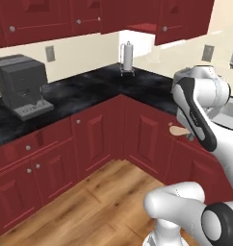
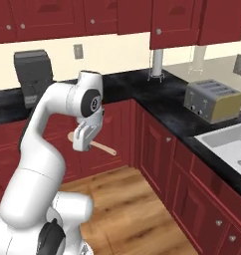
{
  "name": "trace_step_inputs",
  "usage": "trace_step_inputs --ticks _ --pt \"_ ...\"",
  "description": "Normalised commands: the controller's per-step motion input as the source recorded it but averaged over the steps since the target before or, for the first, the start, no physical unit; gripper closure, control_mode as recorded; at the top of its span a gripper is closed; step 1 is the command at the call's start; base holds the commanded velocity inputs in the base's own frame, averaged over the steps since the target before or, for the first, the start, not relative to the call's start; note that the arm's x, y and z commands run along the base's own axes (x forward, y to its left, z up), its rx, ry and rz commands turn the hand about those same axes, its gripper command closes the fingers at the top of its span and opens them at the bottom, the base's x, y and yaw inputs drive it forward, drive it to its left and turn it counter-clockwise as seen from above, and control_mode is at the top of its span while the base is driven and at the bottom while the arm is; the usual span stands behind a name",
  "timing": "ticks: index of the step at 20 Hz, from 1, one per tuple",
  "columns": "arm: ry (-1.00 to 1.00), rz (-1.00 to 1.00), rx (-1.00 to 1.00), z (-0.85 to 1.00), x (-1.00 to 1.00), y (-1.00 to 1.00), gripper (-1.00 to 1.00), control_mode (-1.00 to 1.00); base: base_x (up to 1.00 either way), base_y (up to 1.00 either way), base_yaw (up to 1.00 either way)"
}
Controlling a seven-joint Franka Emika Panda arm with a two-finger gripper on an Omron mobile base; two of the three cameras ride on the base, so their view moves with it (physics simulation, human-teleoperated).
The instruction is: Organize the utensils by type. Pick up the wooden spoons from the counter and place them in the open cabinet. Then pick up the metallic utensils from the counter and place them in the open drawer.
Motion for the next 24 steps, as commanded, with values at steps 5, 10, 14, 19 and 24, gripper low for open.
trace_step_inputs --ticks 5,10,14,19,24 --pt "0.0 0.0 0.0 0.0 0.0 0.0 1.0 1.0 0.82 0.44 -0.29" --pt "0.0 0.0 0.0 0.0 0.0 0.0 1.0 1.0 0.77 0.46 -0.37" --pt "0.0 0.0 0.0 0.0 0.0 0.0 1.0 1.0 0.7 0.35 -0.44" --pt "0.0 0.0 0.0 0.0 0.0 0.0 1.0 1.0 0.63 0.29 -0.38" --pt "0.0 0.0 0.0 0.0 0.0 0.0 1.0 1.0 0.62 0.22 -0.19"
